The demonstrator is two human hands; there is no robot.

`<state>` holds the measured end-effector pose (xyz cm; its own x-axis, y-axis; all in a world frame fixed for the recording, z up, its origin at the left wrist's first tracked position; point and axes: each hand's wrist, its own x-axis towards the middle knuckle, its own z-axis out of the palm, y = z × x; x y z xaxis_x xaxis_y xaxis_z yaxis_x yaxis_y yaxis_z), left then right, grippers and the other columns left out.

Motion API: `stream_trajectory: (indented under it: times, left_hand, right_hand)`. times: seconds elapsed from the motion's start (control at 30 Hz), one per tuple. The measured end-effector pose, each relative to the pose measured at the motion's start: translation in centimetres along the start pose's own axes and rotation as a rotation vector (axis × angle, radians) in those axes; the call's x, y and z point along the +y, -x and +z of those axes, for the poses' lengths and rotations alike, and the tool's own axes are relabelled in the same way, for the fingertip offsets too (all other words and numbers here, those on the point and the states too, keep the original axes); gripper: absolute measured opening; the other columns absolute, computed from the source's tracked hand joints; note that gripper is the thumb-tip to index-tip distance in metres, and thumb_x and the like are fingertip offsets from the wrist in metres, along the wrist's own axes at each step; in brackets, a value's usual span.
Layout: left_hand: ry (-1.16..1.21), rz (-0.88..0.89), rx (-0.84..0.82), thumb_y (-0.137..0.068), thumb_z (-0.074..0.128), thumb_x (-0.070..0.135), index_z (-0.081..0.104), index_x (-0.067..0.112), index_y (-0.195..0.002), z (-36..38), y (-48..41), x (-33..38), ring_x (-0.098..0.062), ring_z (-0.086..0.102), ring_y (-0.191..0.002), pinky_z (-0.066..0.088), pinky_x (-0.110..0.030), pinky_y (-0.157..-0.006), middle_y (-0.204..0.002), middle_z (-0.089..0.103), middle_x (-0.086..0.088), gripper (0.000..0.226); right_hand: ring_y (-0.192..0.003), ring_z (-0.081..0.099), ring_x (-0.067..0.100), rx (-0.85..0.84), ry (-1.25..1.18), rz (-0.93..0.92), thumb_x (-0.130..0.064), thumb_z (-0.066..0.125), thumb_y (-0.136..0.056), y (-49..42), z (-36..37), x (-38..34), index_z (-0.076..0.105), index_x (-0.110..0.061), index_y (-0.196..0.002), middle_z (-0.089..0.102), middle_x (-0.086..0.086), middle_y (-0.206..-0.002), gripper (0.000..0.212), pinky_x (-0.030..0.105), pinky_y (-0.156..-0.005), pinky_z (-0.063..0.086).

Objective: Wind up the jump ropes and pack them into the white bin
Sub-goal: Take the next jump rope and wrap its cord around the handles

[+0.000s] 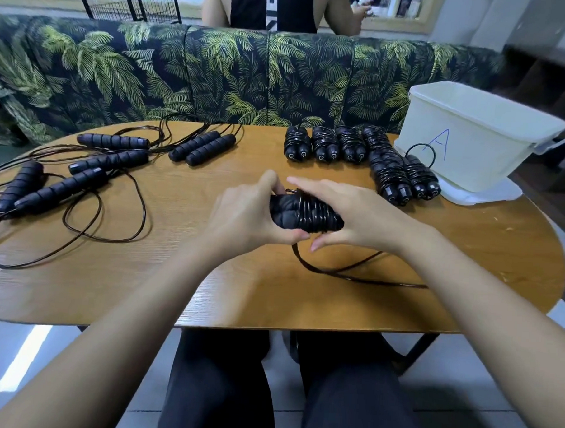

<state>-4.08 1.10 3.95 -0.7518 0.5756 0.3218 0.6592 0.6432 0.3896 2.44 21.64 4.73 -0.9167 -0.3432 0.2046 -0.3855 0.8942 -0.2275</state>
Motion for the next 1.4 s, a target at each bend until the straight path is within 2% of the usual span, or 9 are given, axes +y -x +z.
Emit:
stream_trajectory:
  times: [0.17,0.27,0.33,0.43,0.53,0.8,0.9,1.13,1.4]
  left_hand:
    - [0.048,0.035,0.212,-0.049,0.071,0.067,0.036,0.027,-0.122,0.2,-0.1,0.2,-0.019,0.055,-0.101,0.048,-0.039,-0.079,-0.111,0.057,0.005,0.090]
    - [0.366,-0.057,0.478,-0.051,0.079,0.063,0.013,0.014,-0.149,2.2,0.3,0.2,-0.024,0.034,-0.135,0.030,-0.040,-0.111,-0.147,0.033,-0.010,0.128]
    - [0.763,-0.241,0.347,-0.057,0.082,0.057,0.007,0.016,-0.150,3.8,1.1,1.1,-0.017,0.041,-0.134,0.031,-0.041,-0.113,-0.150,0.035,-0.009,0.126]
    - [1.178,-0.274,-0.004,-0.079,0.068,0.046,0.049,0.011,-0.126,5.7,2.0,1.6,-0.013,0.067,-0.097,0.040,-0.046,-0.106,-0.101,0.071,-0.007,0.062]
    - [1.202,-0.063,-0.250,-0.087,0.056,0.056,0.066,0.023,-0.071,5.8,2.0,0.0,-0.012,0.055,-0.060,0.044,-0.046,-0.099,-0.055,0.055,0.007,0.038]
    - [0.585,0.173,-0.444,-0.074,0.052,0.034,0.047,0.018,-0.064,1.4,-0.5,-3.1,0.015,0.053,-0.068,0.041,-0.008,-0.070,-0.059,0.053,0.014,0.019]
    - [0.406,0.379,-0.458,-0.083,0.060,0.012,0.058,0.008,-0.068,-0.3,-2.1,-3.6,0.008,0.052,-0.065,0.042,-0.013,-0.064,-0.068,0.057,0.014,0.015]
    - [-0.246,0.749,-0.312,-0.087,0.058,0.047,0.068,0.023,-0.084,-1.6,-5.3,-3.6,-0.007,0.051,-0.078,0.029,-0.030,-0.091,-0.081,0.057,0.017,0.026]
    - [-0.391,0.202,0.058,-0.099,0.046,0.035,0.070,0.015,-0.088,1.0,-3.7,0.0,-0.028,0.060,-0.083,0.027,-0.036,-0.083,-0.085,0.070,-0.003,0.033]
  right_hand:
    - [-0.116,0.049,0.021,0.190,-0.055,-0.096,-0.048,0.066,-0.086,-0.3,0.9,0.2,0.040,-0.027,-0.143,0.051,-0.002,-0.132,0.065,0.043,-0.098,0.042]
    - [-0.119,0.050,0.020,0.335,-0.145,-0.029,-0.047,0.064,-0.087,-0.2,0.9,0.3,0.042,-0.022,-0.141,0.052,0.001,-0.131,0.063,0.046,-0.099,0.043]
    - [-0.120,0.050,0.020,0.357,-0.136,-0.007,-0.047,0.062,-0.087,-0.3,1.0,0.2,0.042,-0.022,-0.141,0.052,0.001,-0.131,0.063,0.048,-0.098,0.042]
    - [-0.121,0.049,0.018,0.345,-0.163,-0.011,-0.047,0.065,-0.085,-0.4,1.0,0.2,0.042,-0.022,-0.141,0.052,-0.001,-0.131,0.066,0.050,-0.098,0.042]
    - [-0.126,0.047,0.013,0.343,-0.263,-0.024,-0.049,0.072,-0.079,-0.1,0.5,0.1,0.043,-0.021,-0.141,0.051,-0.004,-0.134,0.075,0.047,-0.103,0.040]
    - [-0.123,0.050,0.014,0.204,-0.352,-0.210,-0.039,0.082,-0.067,1.4,0.7,-0.1,0.047,-0.017,-0.136,0.055,-0.002,-0.129,0.081,0.029,-0.108,0.034]
    - [-0.123,0.050,0.016,0.114,-0.259,-0.243,-0.049,0.079,-0.066,2.0,1.2,0.0,0.049,-0.020,-0.138,0.056,-0.002,-0.129,0.083,0.036,-0.108,0.032]
    - [-0.110,0.053,0.018,-0.026,0.109,-0.217,-0.067,0.063,-0.070,1.8,3.0,0.0,0.047,-0.026,-0.140,0.058,0.002,-0.126,0.083,0.042,-0.097,0.033]
    - [-0.090,0.063,0.025,0.277,0.227,0.078,-0.069,0.057,-0.066,0.7,5.8,-0.2,0.053,-0.020,-0.136,0.066,0.004,-0.113,0.085,0.044,-0.082,0.034]
